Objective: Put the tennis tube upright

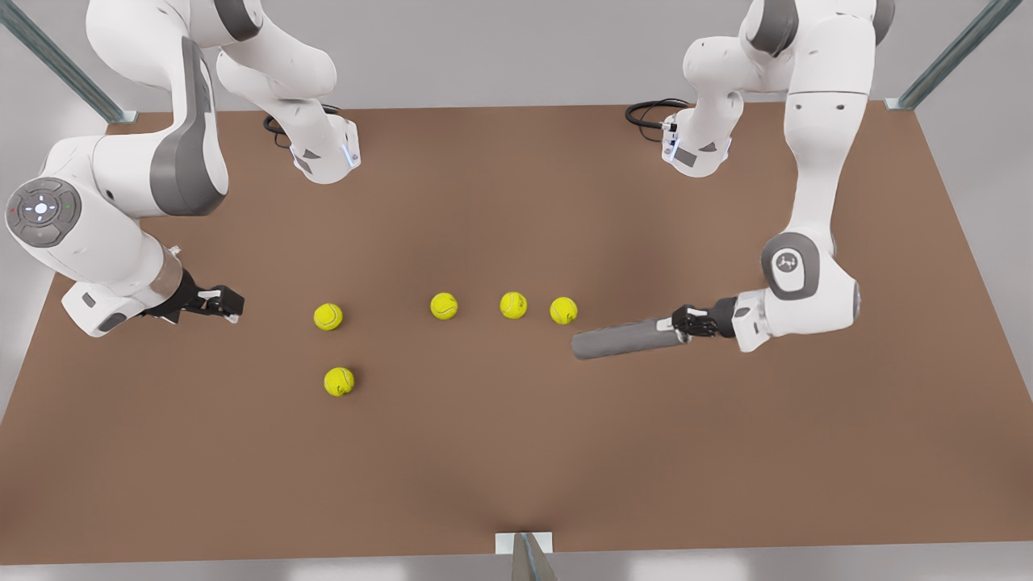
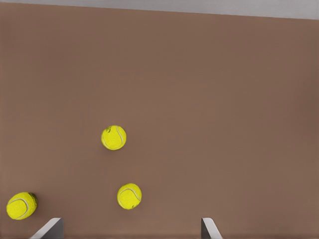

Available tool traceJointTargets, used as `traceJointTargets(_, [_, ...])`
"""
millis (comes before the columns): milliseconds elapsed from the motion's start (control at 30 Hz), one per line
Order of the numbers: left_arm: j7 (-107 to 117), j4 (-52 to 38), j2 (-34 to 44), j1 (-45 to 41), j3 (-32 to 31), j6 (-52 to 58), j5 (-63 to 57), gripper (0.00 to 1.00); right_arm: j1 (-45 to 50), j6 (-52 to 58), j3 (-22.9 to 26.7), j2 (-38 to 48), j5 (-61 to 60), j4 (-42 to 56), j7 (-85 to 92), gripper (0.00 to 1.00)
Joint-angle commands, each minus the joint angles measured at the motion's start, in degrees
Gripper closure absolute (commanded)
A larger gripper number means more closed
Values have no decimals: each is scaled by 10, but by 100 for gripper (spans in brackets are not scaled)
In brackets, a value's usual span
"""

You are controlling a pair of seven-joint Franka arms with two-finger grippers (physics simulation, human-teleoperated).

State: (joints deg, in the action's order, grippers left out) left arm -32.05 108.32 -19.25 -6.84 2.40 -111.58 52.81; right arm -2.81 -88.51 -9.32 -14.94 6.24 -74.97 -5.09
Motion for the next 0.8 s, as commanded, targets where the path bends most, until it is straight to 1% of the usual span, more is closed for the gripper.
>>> traceJointTargets(0, [1,-3,1,-1,1,0,-60,79,0,0,0,0,0,0,0,0])
traceJointTargets(167, [24,-12,26,-1,13,0,-117,79,0,0,0,0,0,0,0,0])
traceJointTargets(300, [55,-43,39,-1,19,0,-232,79,-1,0,0,0,-1,0,0,0])
traceJointTargets(533, [125,-61,64,-2,18,0,-405,79,0,0,0,0,0,0,0,0])
traceJointTargets(700, [153,-61,72,-3,16,-2,-471,79,-1,0,0,0,0,0,0,0])
traceJointTargets(767, [159,-64,71,-3,16,-4,-476,79,-1,0,0,0,0,0,0,0])
